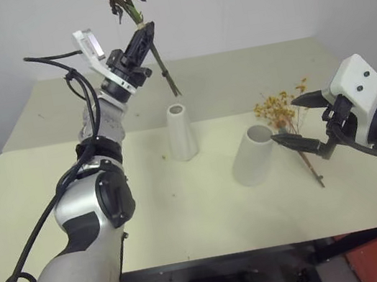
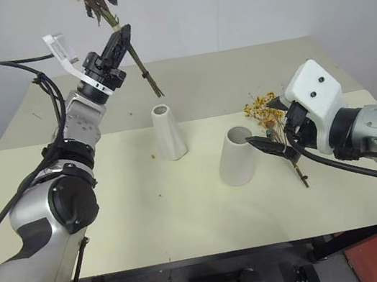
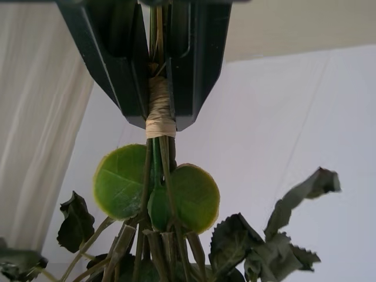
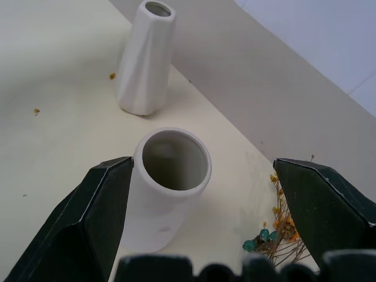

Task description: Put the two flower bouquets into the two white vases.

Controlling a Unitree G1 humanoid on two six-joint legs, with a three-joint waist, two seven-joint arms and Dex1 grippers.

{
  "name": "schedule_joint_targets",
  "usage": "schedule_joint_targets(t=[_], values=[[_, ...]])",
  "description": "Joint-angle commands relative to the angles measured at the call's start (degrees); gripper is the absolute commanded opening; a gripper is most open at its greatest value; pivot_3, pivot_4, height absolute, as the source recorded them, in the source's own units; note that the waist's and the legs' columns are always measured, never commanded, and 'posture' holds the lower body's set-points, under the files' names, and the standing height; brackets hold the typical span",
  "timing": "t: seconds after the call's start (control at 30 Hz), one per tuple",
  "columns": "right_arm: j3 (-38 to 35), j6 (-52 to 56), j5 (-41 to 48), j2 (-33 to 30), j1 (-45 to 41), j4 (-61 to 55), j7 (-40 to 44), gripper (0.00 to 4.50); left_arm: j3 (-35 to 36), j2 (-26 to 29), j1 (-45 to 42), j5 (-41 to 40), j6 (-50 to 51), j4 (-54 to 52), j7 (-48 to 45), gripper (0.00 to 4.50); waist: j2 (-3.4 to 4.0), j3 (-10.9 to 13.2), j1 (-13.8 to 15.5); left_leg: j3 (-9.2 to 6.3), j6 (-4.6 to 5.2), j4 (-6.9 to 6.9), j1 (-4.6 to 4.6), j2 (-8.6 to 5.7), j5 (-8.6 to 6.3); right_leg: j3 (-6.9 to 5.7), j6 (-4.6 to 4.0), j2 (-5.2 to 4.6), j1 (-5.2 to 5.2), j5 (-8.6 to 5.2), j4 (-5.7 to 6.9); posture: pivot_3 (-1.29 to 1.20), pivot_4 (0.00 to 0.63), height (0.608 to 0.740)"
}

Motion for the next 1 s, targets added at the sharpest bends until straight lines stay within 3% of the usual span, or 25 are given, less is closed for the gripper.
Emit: schedule_joint_targets(t=[0.03, 1.0], values=[[-2.1, 0.3, 0.7, -0.5, -0.2, -1.2, -0.8, 4.50, -0.3, 0.8, -0.4, 1.0, -1.5, -0.6, -0.2, 0.15, 0.00, 0.0, 0.0, 0.00, 0.00, 0.00, 0.00, 0.00, 0.00, 0.00, 0.00, 0.00, 0.00, 0.00, 0.00, 0.00, 0.150, 0.740], [-1.0, -0.5, 0.3, 0.1, 0.5, -0.5, -1.9, 4.50, -2.6, 0.4, 2.6, 5.2, -1.7, -1.0, -0.9, 0.15, 0.00, 0.0, 0.1, 0.00, 0.00, 0.00, 0.00, 0.00, 0.00, 0.00, -0.04, 0.00, 0.00, 0.04, 0.01, 0.00, 0.150, 0.740]])
